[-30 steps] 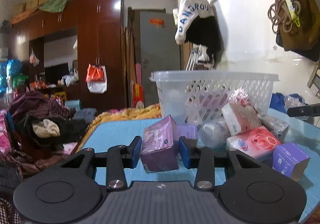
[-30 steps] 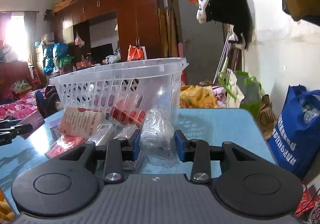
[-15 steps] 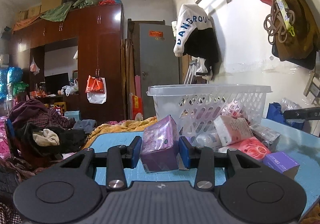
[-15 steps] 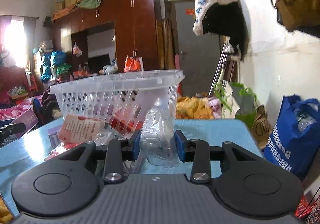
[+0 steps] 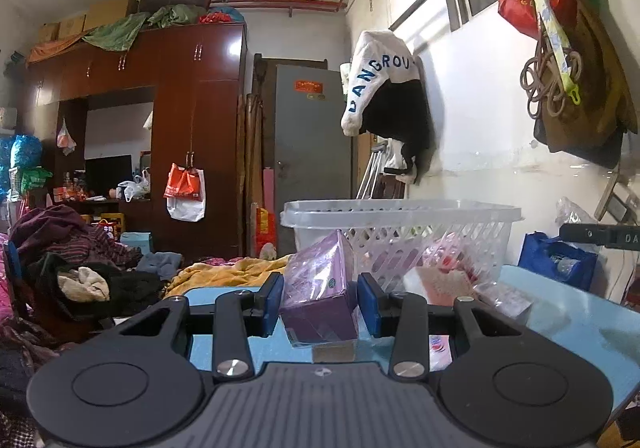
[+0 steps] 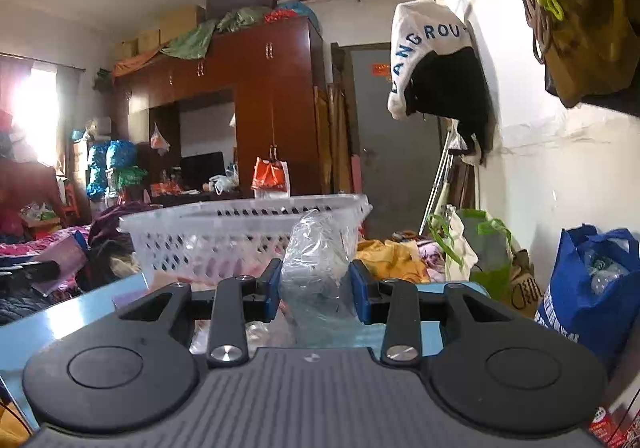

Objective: Organize objects
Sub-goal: 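Lift both items over the white basket and open both grippers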

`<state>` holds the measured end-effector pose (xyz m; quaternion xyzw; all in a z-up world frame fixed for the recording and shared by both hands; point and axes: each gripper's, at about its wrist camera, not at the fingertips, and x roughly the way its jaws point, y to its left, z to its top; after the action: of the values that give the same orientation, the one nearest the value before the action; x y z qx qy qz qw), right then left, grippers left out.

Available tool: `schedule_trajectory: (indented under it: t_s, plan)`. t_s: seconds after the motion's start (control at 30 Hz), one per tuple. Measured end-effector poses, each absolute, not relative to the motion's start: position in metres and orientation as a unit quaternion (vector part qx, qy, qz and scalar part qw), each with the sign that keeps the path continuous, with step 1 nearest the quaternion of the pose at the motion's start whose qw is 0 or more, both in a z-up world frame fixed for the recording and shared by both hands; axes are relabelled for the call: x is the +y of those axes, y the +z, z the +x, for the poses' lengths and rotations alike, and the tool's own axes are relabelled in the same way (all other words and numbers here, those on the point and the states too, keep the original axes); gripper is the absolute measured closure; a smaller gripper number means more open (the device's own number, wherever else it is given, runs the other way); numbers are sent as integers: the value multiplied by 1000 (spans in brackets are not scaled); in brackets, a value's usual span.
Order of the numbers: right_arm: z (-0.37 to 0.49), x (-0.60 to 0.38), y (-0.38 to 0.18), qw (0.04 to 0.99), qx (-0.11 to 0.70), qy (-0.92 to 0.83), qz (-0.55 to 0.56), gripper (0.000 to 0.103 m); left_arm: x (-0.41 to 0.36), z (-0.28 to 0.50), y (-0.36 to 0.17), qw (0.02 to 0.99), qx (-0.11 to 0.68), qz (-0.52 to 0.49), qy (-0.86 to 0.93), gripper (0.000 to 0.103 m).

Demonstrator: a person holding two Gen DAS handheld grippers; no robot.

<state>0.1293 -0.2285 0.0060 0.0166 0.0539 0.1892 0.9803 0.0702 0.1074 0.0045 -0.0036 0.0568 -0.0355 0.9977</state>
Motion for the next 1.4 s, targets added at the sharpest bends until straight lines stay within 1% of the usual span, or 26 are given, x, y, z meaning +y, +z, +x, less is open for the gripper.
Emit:
schedule_trajectory:
  t_s: [0.1,0.23,0.4,0.47,0.57,0.8,0.83,0.87,0.9,0.93,0.97,1.07,1.1,1.13,1.2,1.3,1.4]
  plan:
    - [125,-226,16,978,48,202,16,64,105,73,10,998,53,-10,-43,59]
    - [142,-220,45,965,66,250,49,64,105,84,33,997,42,-36,-61,59]
    - [195,-184,82,970,77,232,3,64,95,128,79,995,33,-54,-80,59]
    - [224,-168,86,972,98,214,-24,64,87,161,94,994,59,-48,-76,59]
    - [256,-153,80,969,129,208,-45,64,79,205,99,991,104,-42,-71,59]
    - [260,-154,68,969,125,207,-54,63,69,239,86,988,147,-17,-53,58]
    - [259,-155,68,970,122,205,-52,63,67,244,85,987,153,-12,-53,55]
    - [260,-157,68,970,122,207,-48,56,64,248,84,986,158,-6,-50,44]
    - [259,-158,68,968,128,212,-42,31,62,251,84,987,157,-1,-41,36]
    - [259,-160,67,967,131,217,-35,16,60,252,83,987,155,1,-31,27]
    - [251,-162,66,967,123,219,-30,0,60,248,82,988,152,-2,-27,27]
    - [226,-177,63,970,101,221,-3,0,65,217,78,990,129,-20,-46,27]
    - [215,-185,58,968,103,228,17,0,66,202,74,991,123,-28,-50,25]
    - [205,-193,51,966,108,235,33,0,67,183,66,991,117,-37,-58,19]
    - [184,-204,33,960,124,246,56,0,64,141,42,991,97,-41,-82,15]
    - [162,-213,4,955,143,254,55,0,44,97,3,991,100,-19,-86,14]
    - [159,-212,-9,953,176,243,40,0,33,78,-13,987,121,-7,-108,14]
